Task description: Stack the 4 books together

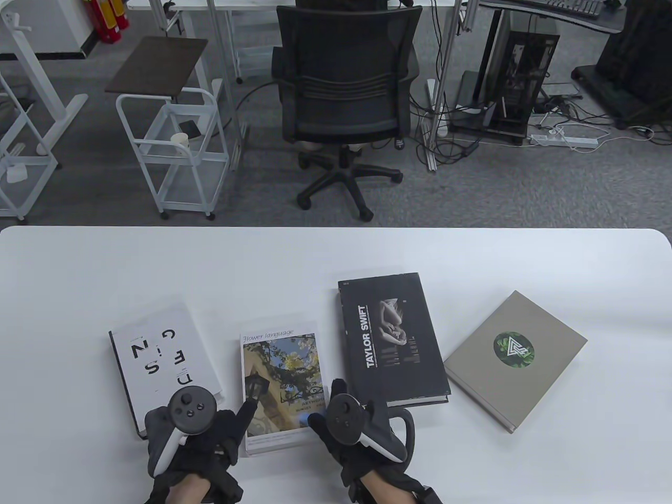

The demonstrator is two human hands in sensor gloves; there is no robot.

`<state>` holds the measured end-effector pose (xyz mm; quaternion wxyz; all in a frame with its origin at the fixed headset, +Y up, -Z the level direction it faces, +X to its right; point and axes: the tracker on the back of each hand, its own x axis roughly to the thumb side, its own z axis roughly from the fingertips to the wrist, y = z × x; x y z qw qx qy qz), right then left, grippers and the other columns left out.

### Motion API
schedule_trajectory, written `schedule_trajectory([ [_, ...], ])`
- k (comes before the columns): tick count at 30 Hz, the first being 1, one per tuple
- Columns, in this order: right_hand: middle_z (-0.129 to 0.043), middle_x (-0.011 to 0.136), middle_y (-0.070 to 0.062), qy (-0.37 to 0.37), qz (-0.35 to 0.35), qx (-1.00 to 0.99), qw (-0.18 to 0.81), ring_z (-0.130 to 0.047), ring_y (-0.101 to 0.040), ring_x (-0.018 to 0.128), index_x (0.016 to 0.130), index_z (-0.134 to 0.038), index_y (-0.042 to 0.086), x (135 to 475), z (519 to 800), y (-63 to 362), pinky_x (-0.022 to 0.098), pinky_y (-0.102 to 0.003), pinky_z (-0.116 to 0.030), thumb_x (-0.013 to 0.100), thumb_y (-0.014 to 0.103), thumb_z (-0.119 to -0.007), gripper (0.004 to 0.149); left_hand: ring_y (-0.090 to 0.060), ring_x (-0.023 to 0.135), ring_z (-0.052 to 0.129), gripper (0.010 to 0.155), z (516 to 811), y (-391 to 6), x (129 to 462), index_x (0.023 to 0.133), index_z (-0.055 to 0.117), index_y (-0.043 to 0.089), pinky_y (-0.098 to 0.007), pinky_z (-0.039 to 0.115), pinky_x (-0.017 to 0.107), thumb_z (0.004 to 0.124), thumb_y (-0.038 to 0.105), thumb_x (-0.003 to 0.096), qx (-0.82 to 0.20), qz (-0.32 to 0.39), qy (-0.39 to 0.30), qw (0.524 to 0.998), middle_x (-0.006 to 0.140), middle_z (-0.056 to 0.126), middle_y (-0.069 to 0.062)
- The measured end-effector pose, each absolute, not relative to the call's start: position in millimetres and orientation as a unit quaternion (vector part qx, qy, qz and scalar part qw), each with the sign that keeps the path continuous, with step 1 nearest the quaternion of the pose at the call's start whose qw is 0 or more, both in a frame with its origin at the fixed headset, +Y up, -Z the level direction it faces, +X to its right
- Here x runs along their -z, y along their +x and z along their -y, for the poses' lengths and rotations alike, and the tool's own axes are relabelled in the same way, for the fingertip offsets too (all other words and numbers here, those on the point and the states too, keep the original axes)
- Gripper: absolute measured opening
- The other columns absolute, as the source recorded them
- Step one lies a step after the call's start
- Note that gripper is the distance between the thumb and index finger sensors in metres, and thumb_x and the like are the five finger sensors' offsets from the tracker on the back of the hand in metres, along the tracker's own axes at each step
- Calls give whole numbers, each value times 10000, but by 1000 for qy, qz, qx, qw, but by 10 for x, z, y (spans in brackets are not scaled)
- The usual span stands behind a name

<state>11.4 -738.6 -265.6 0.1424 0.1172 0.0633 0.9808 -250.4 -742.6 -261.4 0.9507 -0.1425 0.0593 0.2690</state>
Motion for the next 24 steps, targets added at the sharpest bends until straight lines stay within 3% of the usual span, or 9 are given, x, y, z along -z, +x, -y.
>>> schedule_trajectory([
  [5, -949, 753, -163, 119, -80, -980, 140, -998, -296, 431, 1068, -513, -72, 2658, 7463, 91, 277, -307, -847, 607, 555, -728, 808, -246, 197, 1036, 785, 7574, -2439, 2639, 869, 771, -35, -485, 841, 171, 617, 632, 484, -277, -45, -202, 938, 522, 1025, -122],
  [10, -920, 795, -179, 119, -91, -978, 144, -985, -299, 455, 1082, -480, -68, 2661, 7514, 76, 298, -311, -842, 614, 537, -725, 804, -247, 235, 1030, 793, 7696, -2452, 2647, 914, 710, -34, -484, 837, 209, 609, 628, 489, -292, -54, -245, 923, 565, 1002, -126],
  [20, -911, 803, -206, 122, -114, -973, 160, -987, -298, 464, 1076, -474, -80, 2651, 7570, 39, 301, -315, -846, 638, 439, -712, 720, -253, 286, 1018, 823, 7758, -2374, 2638, 964, 582, -53, -495, 830, 241, 607, 619, 490, -274, -43, -265, 924, 606, 959, -139],
  [24, -904, 803, -230, 118, -121, -970, 175, -990, -297, 457, 1072, -469, -95, 2654, 7577, 41, 297, -313, -850, 632, 483, -708, 766, -250, 280, 1012, 845, 7764, -2352, 2630, 969, 536, -75, -494, 828, 237, 604, 619, 492, -274, -45, -275, 921, 603, 954, -140],
])
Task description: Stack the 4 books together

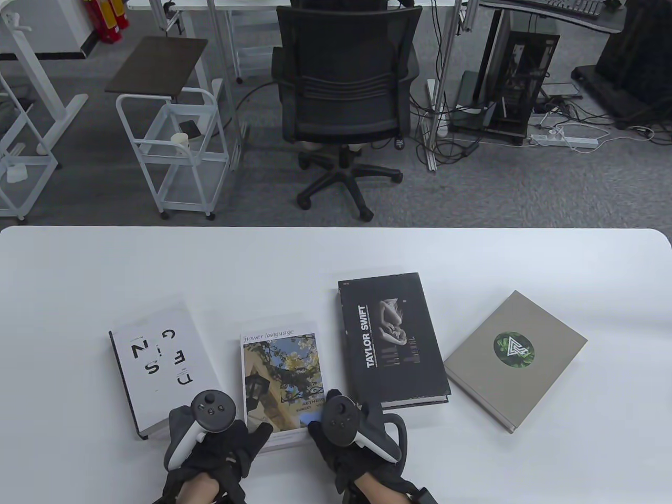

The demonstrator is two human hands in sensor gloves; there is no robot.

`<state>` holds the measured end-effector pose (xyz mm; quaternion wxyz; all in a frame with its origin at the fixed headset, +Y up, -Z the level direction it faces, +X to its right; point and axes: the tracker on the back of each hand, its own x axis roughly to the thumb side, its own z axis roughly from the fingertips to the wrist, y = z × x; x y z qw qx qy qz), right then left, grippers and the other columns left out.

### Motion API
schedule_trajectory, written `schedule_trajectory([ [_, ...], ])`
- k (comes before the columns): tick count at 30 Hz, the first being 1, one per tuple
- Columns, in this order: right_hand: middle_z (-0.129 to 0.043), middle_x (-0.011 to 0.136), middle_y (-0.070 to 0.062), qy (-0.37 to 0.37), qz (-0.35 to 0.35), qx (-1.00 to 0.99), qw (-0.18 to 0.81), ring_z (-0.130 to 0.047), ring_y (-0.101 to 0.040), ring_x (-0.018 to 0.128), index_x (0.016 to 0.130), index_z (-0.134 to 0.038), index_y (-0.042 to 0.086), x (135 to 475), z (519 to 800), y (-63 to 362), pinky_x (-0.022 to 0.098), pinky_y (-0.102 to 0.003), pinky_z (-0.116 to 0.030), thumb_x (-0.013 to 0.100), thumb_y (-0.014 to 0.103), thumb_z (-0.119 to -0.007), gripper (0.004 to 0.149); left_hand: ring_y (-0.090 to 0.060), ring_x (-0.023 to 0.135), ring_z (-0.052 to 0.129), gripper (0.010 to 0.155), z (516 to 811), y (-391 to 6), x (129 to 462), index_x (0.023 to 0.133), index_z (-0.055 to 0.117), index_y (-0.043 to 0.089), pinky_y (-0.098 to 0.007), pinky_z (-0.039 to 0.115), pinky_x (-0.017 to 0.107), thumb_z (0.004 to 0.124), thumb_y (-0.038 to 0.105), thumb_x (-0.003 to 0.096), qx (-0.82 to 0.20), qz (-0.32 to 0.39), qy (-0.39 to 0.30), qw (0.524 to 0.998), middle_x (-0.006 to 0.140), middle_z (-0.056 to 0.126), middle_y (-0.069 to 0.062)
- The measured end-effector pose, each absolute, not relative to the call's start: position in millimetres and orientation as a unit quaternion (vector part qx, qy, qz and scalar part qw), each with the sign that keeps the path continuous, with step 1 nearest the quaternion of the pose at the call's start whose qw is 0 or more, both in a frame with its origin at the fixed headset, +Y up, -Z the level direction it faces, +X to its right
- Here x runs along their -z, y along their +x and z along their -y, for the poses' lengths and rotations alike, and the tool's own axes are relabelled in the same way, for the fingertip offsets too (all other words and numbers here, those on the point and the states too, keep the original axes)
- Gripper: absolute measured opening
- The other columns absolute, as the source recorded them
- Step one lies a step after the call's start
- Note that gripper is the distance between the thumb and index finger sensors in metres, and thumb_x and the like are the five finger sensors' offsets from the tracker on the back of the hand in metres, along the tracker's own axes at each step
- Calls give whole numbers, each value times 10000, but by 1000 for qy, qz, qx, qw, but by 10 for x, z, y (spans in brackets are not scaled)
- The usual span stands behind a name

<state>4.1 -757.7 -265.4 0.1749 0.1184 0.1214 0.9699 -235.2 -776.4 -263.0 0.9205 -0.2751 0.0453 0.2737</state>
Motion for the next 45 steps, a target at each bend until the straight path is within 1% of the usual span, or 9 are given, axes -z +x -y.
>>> schedule_trajectory([
  [3, -902, 801, -240, 115, -127, -966, 192, -990, -298, 458, 1070, -469, -96, 2666, 7585, 62, 297, -315, -852, 632, 515, -686, 783, -259, 289, 1017, 847, 7759, -2352, 2635, 972, 550, -67, -500, 828, 244, 608, 625, 486, -266, -45, -273, 923, 604, 959, -139],
  [11, -891, 796, -273, 109, -142, -956, 232, -991, -304, 464, 1066, -462, -104, 2693, 7603, 107, 300, -324, -858, 636, 524, -646, 783, -279, 324, 1028, 860, 7742, -2350, 2637, 967, 594, -62, -507, 835, 265, 612, 641, 472, -262, -30, -250, 932, 629, 957, -166],
  [16, -891, 799, -267, 107, -144, -956, 234, -992, -305, 468, 1065, -459, -105, 2700, 7606, 128, 301, -325, -860, 637, 526, -637, 783, -301, 350, 1055, 864, 7634, -2347, 2612, 942, 618, -86, -520, 846, 273, 609, 641, 474, -279, -16, -224, 934, 736, 946, -238],
  [19, -894, 800, -265, 103, -145, -955, 237, -993, -306, 465, 1065, -459, -104, 2704, 7605, 142, 300, -325, -860, 637, 527, -636, 783, -290, 340, 1064, 876, 7602, -2344, 2598, 925, 619, -101, -508, 855, 265, 599, 652, 476, -298, -16, -208, 932, 740, 946, -240],
  [22, -898, 802, -255, 103, -142, -958, 228, -995, -303, 458, 1066, -460, -101, 2700, 7601, 140, 298, -323, -861, 638, 528, -633, 780, -270, 346, 1044, 881, 7604, -2359, 2597, 942, 580, -95, -500, 846, 274, 588, 656, 482, -318, -23, -213, 924, 742, 927, -229],
  [27, -906, 810, -228, 100, -142, -959, 222, -997, -300, 458, 1073, -464, -79, 2706, 7607, 151, 302, -321, -861, 638, 529, -629, 766, -224, 312, 1019, 856, 7605, -2363, 2604, 974, 519, -78, -481, 842, 267, 584, 629, 495, -314, -25, -203, 927, 683, 932, -139],
  [31, -907, 814, -212, 95, -146, -958, 229, -994, -299, 463, 1079, -464, -65, 2717, 7618, 170, 307, -321, -860, 639, 527, -627, 755, -185, 306, 1000, 863, 7608, -2361, 2606, 1009, 426, -54, -467, 846, 270, 575, 627, 499, -328, -22, -200, 923, 710, 884, -109],
  [37, -921, 784, -183, 96, -153, -959, 217, -989, -298, 457, 1087, -463, -37, 2717, 7608, 181, 307, -322, -853, 639, 540, -607, 744, -179, 358, 980, 869, 7617, -2359, 2605, 1034, 291, -33, -466, 834, 306, 582, 597, 510, -358, -13, -201, 912, 815, 776, -152],
  [45, -910, 788, -185, 104, -155, -959, 214, -976, -310, 474, 1092, -450, -30, 2715, 7608, 176, 321, -332, -844, 639, 542, -603, 746, -153, 323, 936, 840, 7583, -2331, 2598, 1027, 297, -56, -458, 820, 279, 595, 541, 517, -349, -17, -196, 916, 817, 769, -197],
])
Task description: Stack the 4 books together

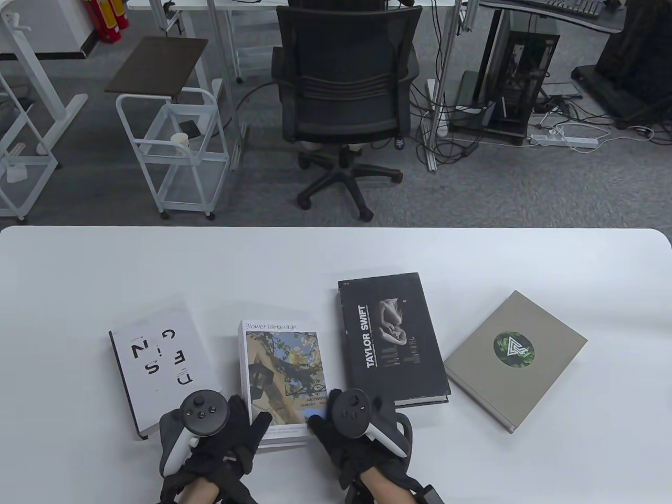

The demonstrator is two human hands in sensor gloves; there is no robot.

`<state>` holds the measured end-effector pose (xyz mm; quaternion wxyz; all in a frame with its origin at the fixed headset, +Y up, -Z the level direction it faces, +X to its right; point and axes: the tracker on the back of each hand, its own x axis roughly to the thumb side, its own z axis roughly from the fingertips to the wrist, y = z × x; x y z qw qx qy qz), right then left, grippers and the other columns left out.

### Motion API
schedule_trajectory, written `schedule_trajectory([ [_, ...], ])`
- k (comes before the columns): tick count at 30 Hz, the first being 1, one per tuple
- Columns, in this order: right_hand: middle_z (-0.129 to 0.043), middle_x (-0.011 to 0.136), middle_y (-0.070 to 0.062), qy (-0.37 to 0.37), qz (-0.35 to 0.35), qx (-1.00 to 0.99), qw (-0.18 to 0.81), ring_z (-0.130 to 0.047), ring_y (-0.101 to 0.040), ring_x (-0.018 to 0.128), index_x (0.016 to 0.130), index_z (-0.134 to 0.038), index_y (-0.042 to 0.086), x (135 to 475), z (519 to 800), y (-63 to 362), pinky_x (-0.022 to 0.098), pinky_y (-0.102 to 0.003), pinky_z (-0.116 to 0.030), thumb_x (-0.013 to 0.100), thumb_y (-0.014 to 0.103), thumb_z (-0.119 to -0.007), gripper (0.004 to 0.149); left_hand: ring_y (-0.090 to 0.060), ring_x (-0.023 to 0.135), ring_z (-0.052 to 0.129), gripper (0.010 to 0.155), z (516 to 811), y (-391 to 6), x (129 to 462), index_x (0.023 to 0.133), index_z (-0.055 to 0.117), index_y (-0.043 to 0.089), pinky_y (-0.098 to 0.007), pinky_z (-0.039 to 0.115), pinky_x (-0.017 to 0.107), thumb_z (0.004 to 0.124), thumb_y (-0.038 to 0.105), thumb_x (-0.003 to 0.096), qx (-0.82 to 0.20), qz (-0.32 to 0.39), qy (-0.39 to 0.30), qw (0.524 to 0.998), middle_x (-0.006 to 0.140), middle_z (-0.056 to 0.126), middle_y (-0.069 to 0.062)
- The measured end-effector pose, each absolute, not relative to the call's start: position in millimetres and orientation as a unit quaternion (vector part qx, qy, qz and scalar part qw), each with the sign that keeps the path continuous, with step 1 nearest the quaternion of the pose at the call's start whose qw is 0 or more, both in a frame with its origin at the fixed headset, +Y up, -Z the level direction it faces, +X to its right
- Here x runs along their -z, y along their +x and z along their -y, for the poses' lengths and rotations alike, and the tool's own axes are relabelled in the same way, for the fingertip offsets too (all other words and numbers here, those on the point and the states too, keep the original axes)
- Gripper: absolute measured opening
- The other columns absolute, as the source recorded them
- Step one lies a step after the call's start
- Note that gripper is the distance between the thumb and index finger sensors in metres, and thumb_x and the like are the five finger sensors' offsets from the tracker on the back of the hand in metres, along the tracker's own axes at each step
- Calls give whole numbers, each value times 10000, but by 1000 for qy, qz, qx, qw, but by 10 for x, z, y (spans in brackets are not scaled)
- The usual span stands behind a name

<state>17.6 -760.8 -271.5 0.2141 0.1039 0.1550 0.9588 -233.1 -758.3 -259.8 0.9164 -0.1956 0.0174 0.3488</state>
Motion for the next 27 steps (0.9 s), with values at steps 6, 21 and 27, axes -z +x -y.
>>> schedule_trajectory([
  [6, -926, 781, -168, 116, -149, -960, 206, -978, -313, 471, 1089, -500, -3, 2703, 7582, 173, 320, -336, -844, 639, 533, -610, 708, -146, 325, 927, 807, 7560, -2392, 2601, 1041, 286, -32, -454, 817, 279, 595, 503, 521, -367, -28, -195, 909, 846, 736, -223],
  [21, -902, 823, -184, 142, -100, -958, 227, -961, -338, 515, 1111, -544, 126, 2656, 7391, 180, 355, -356, -836, 640, 533, -607, 626, -176, 360, 898, 762, 7238, -2829, 2672, 1057, 254, 7, -481, 794, 313, 587, 435, 522, -420, -64, -147, 893, 892, 656, -263],
  [27, -902, 827, -182, 162, -74, -963, 203, -963, -338, 519, 1110, -547, 127, 2598, 7325, 119, 357, -357, -838, 638, 533, -609, 626, -180, 366, 898, 758, 7083, -3247, 2647, 1058, 245, 14, -486, 789, 322, 576, 438, 524, -466, -112, -96, 873, 896, 649, -260],
])
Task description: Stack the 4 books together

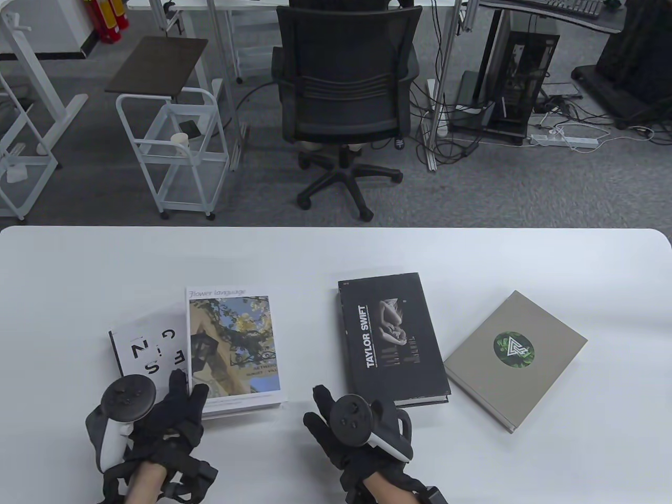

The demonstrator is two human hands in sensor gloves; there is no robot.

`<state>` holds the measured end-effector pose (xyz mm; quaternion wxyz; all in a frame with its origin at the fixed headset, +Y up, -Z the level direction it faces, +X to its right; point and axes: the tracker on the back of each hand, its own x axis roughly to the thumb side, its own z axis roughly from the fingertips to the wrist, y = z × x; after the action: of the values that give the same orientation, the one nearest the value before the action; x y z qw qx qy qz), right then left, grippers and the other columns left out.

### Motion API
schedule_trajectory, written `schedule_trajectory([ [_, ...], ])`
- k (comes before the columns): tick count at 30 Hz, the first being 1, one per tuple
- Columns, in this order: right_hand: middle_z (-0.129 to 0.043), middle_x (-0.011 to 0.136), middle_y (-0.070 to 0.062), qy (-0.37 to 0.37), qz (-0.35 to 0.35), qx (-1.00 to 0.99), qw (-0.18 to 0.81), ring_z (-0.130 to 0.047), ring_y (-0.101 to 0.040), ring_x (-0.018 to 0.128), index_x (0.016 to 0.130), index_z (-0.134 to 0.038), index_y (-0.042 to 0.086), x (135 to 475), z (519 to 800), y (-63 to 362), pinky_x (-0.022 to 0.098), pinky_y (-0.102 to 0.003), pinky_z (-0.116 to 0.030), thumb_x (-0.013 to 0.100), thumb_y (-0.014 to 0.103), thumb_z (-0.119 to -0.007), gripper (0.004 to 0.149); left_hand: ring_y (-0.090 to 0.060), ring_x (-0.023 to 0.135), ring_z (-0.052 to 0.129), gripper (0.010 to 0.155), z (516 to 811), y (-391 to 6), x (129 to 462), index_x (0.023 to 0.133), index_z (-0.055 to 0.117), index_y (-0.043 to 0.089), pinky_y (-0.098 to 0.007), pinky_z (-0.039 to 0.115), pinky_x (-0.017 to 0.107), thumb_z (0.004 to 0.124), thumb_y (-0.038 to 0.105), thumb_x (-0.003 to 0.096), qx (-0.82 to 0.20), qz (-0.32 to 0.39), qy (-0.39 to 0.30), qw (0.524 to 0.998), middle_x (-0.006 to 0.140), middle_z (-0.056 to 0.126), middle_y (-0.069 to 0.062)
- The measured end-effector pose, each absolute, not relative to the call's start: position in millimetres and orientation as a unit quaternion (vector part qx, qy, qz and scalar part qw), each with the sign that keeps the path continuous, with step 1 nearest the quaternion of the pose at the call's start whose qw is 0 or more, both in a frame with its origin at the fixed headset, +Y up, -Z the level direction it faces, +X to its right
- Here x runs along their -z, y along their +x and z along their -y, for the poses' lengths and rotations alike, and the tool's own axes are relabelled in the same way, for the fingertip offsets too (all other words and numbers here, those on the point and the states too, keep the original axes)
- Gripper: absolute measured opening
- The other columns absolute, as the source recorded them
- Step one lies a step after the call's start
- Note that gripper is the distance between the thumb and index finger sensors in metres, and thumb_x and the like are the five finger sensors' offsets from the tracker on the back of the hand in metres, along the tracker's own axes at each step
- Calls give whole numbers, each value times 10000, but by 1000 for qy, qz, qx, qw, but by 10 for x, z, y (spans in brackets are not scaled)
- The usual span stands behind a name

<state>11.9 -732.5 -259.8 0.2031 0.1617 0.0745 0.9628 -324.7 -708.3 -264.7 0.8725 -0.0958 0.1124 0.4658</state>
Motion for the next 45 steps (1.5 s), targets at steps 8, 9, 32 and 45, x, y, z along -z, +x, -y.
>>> schedule_trajectory([
  [8, -898, 833, -187, 179, -68, -966, 174, -960, -342, 526, 1112, -549, 135, 2569, 7327, 45, 362, -360, -838, 639, 536, -608, 623, -198, 372, 898, 751, 7030, -3790, 2553, 1059, 245, 16, -500, 782, 327, 576, 426, 525, -497, -197, -47, 844, 902, 642, -270],
  [9, -897, 835, -187, 180, -67, -966, 175, -960, -343, 526, 1114, -548, 133, 2572, 7333, 43, 363, -360, -838, 639, 535, -609, 625, -202, 371, 898, 750, 7048, -3847, 2542, 1059, 245, 15, -503, 780, 325, 577, 424, 525, -504, -211, -44, 836, 902, 642, -272],
  [32, -896, 837, -194, 180, -79, -965, 172, -962, -342, 529, 1113, -552, 132, 2579, 7337, 49, 364, -361, -840, 641, 535, -609, 623, -234, 390, 939, 721, 7368, -4065, 2548, 1059, 276, 10, -522, 795, 344, 555, 413, 530, -493, -311, -77, 809, 908, 658, -275],
  [45, -892, 842, -196, 177, -84, -966, 171, -961, -344, 531, 1114, -552, 132, 2584, 7338, 55, 366, -362, -840, 640, 537, -609, 626, -267, 479, 925, 727, 7385, -4102, 2504, 1066, 239, 35, -541, 768, 401, 544, 425, 534, -500, -324, -90, 798, 961, 585, -270],
])
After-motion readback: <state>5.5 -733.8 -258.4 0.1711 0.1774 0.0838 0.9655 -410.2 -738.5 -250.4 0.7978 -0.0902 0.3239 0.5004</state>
